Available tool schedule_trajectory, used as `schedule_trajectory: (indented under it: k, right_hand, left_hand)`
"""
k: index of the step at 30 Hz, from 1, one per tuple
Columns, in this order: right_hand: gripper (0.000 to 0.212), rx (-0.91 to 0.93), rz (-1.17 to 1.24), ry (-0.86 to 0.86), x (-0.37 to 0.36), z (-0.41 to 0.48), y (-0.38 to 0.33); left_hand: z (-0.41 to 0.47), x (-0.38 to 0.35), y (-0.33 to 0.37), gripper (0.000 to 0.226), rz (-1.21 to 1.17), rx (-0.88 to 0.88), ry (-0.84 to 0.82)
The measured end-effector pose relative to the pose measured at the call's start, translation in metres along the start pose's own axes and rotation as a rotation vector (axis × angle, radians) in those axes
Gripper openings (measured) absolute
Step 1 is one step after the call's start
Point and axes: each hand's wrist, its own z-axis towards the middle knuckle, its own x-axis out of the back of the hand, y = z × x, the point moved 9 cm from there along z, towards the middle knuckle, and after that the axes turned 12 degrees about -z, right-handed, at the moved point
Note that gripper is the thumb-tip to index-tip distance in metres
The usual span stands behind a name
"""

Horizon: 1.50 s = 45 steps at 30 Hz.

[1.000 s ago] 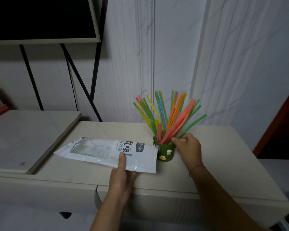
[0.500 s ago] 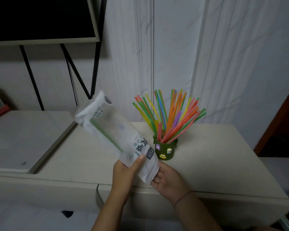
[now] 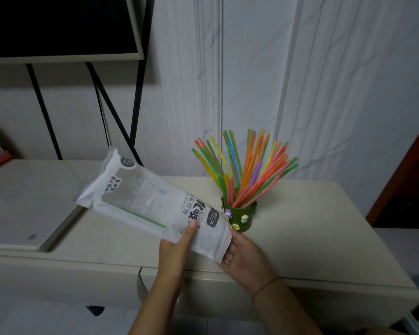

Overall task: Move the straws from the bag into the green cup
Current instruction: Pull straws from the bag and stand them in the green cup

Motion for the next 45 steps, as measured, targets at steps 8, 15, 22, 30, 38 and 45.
schedule_trajectory:
  k: [8, 15, 22, 30, 38, 45]
  right_hand:
    - [0.022, 0.144, -0.252, 0.017, 0.01, 0.003, -0.009]
    - [0.012, 0.272, -0.387, 0.102, 0.025, -0.004, -0.026]
    - [0.016, 0.395, -0.087, 0.199, 0.058, -0.016, -0.07]
    - [0.015, 0.297, -0.08, 0.064, 0.022, -0.012, -0.043]
    - [0.014, 0.446, -0.102, 0.127, 0.035, -0.019, -0.074]
    - [0.008, 0.783, -0.253, 0.353, 0.046, -0.055, -0.142]
  left_hand:
    - [0.006, 0.011, -0.004, 0.053, -0.097, 0.045, 0.075]
    - [0.005, 0.021, -0.012, 0.042, -0.222, 0.102, 0.147]
    - [0.006, 0.033, -0.019, 0.024, -0.357, 0.167, 0.255]
    - [-0.001, 0.012, -0.032, 0.024, -0.422, 0.233, 0.2]
    - [-0.001, 0.018, -0.031, 0.022, -0.46, 0.241, 0.205]
    - [0.001, 0.024, -0.032, 0.019, -0.517, 0.269, 0.242]
